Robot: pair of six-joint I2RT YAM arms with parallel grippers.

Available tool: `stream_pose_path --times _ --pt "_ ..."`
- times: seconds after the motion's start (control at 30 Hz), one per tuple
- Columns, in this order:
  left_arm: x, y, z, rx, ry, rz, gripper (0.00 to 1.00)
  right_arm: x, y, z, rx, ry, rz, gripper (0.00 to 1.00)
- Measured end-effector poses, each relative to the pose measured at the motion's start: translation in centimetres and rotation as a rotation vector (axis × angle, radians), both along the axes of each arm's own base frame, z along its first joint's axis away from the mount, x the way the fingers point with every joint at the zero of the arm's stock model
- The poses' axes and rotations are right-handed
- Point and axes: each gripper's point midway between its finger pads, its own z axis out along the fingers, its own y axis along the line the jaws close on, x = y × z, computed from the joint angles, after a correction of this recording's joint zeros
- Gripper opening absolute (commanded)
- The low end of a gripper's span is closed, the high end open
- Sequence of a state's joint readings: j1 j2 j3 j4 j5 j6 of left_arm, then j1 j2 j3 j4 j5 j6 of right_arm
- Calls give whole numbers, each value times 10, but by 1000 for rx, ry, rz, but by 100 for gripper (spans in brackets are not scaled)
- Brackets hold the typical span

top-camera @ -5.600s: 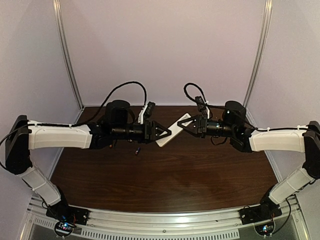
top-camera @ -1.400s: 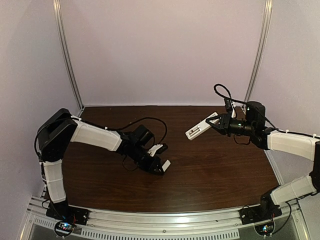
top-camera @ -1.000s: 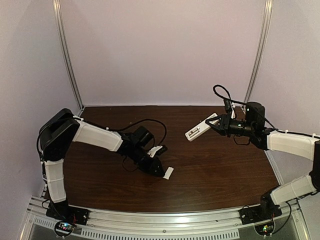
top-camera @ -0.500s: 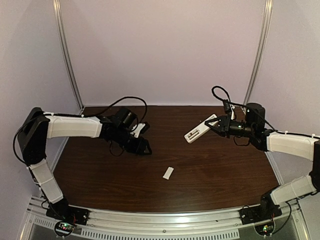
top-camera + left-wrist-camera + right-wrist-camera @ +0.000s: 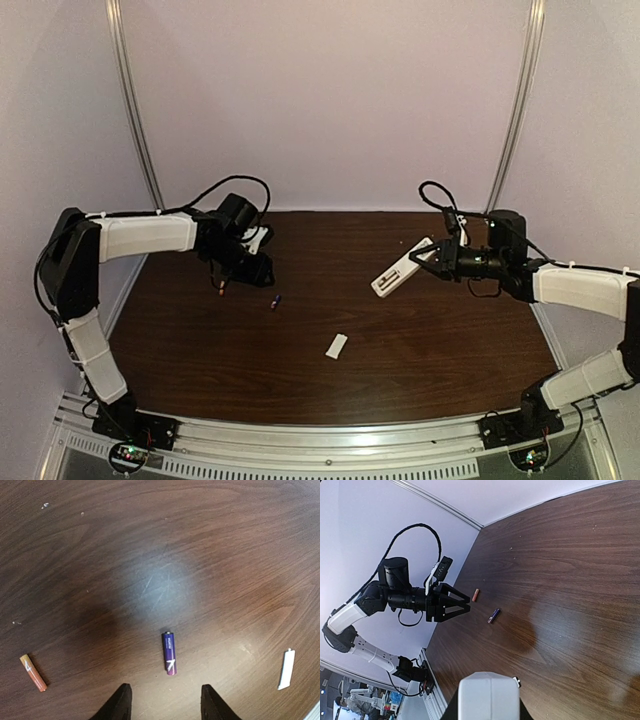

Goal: Load the batteries into the remote control
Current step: Pick up the battery from the center of the board.

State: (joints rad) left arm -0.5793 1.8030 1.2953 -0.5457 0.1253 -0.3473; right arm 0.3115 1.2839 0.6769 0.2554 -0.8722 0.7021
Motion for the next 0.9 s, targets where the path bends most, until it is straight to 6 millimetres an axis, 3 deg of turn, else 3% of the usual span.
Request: stream_pose_path --times 0.23,0.9 --pt "-1 1 -25 51 58 -16 42 2 0 -11 -14 28 0 0" --pt "3 -20 -49 130 101 -64 41 4 1 -27 -44 66 2 0"
